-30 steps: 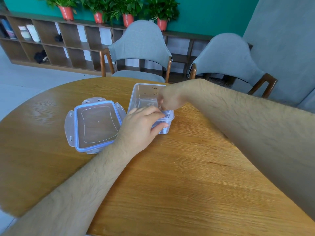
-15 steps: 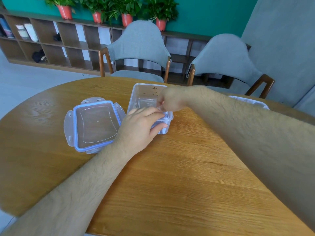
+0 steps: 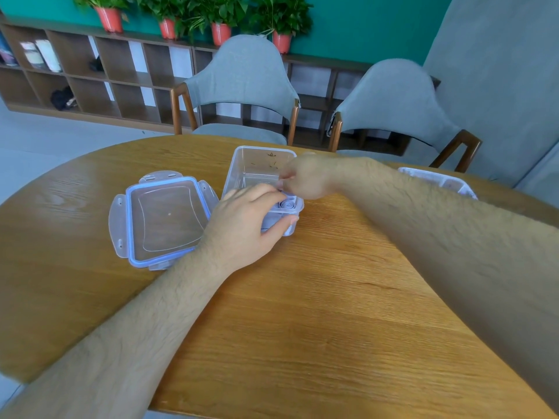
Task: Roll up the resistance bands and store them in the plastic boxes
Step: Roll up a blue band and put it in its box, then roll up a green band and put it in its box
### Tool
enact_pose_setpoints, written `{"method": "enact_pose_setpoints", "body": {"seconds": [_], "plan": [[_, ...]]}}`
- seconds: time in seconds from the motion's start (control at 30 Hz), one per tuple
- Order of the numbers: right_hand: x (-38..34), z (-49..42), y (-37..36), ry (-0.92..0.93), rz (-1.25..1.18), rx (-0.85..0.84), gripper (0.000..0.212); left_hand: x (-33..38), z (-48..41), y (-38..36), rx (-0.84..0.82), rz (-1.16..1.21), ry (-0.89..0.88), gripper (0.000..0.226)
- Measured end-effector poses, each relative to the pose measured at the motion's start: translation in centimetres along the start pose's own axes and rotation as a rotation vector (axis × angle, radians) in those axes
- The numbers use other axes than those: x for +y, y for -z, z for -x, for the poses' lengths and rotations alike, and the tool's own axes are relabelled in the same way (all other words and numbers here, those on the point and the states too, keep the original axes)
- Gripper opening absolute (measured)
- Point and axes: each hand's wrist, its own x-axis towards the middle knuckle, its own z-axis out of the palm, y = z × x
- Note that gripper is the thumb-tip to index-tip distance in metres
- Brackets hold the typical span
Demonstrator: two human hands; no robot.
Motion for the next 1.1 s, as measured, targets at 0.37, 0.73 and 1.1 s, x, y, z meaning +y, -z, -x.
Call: {"method": "enact_pose_setpoints", "body": {"seconds": [0.37, 0.73, 1.1], "plan": [[-0.7, 6.0, -3.6, 0.066, -0.148, 0.509, 0.031, 1.5, 0.0, 1.1, 0.115, -0.051, -0.035, 0.029], [4.8, 18.0, -6.2, -0.153, -0.241, 0.804, 0.027, 13.4, -1.4, -0.6, 0.128, 0.084, -0.16, 0.023], [17.6, 31.3, -10.5, -0.553, -0.134, 0.84, 0.024, 30.4, -3.3, -8.7, -0.058, 0.33, -0.421, 0.026]]}}
